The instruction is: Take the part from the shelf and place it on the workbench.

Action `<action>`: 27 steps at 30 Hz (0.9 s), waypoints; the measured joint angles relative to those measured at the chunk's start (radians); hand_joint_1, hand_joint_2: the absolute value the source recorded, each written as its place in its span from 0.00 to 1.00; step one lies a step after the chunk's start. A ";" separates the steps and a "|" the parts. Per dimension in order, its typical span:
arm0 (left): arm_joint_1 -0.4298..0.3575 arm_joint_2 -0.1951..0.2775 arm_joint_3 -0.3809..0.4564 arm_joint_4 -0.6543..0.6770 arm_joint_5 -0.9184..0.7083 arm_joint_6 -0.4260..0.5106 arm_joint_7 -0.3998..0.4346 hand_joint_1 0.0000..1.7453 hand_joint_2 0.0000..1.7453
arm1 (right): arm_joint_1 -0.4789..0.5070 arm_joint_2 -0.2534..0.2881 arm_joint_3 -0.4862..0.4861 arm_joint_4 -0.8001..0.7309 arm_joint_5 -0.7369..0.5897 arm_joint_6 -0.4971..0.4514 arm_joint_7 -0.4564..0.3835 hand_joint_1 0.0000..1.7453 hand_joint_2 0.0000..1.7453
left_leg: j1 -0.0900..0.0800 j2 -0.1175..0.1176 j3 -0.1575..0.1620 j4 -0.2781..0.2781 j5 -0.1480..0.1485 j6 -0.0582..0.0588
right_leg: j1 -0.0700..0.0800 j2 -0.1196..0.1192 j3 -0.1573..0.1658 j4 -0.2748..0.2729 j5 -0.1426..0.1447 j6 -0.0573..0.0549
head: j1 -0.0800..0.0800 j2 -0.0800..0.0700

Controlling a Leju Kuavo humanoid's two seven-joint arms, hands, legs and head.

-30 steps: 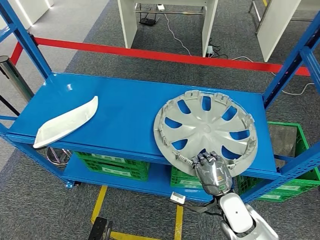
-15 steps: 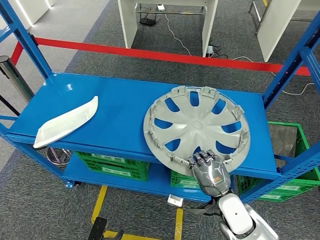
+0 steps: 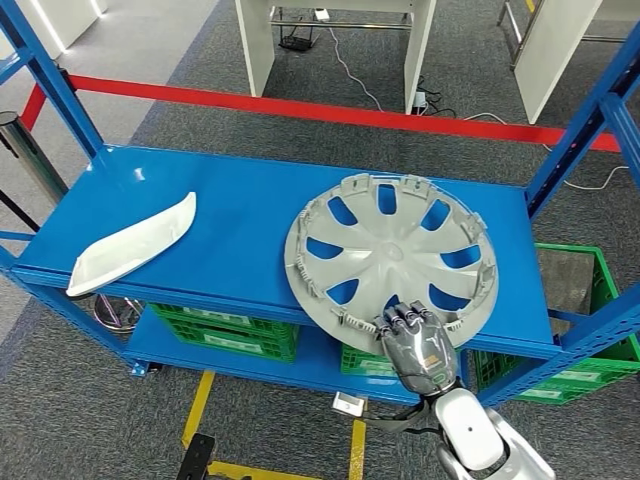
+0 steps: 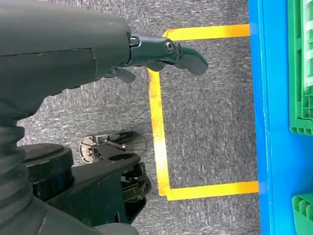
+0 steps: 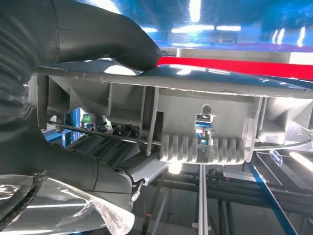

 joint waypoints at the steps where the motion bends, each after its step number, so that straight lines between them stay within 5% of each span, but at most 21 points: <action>1: 0.000 0.000 0.000 0.000 0.000 -0.001 0.000 0.00 1.00 | 0.000 0.000 0.001 0.000 0.000 0.000 0.000 0.88 1.00 | 0.000 0.000 0.000 0.000 0.000 0.000 | 0.000 0.000 0.000 0.000 0.000 0.000 | 0.000 0.000; 20: -0.002 0.004 0.000 0.000 -0.008 0.036 0.093 0.00 1.00 | 0.000 0.000 0.014 0.000 -0.001 -0.008 -0.006 0.88 1.00 | 0.000 0.000 0.000 0.000 0.000 0.000 | 0.000 0.000 0.000 0.000 0.000 0.000 | 0.000 0.000; 27: -0.008 0.007 0.000 0.000 -0.010 0.054 0.155 0.00 1.00 | -0.002 0.008 0.023 0.000 -0.006 -0.008 -0.003 0.88 1.00 | -0.006 0.000 -0.004 0.011 -0.005 0.011 | -0.006 0.000 0.004 -0.004 0.003 0.006 | 0.000 0.000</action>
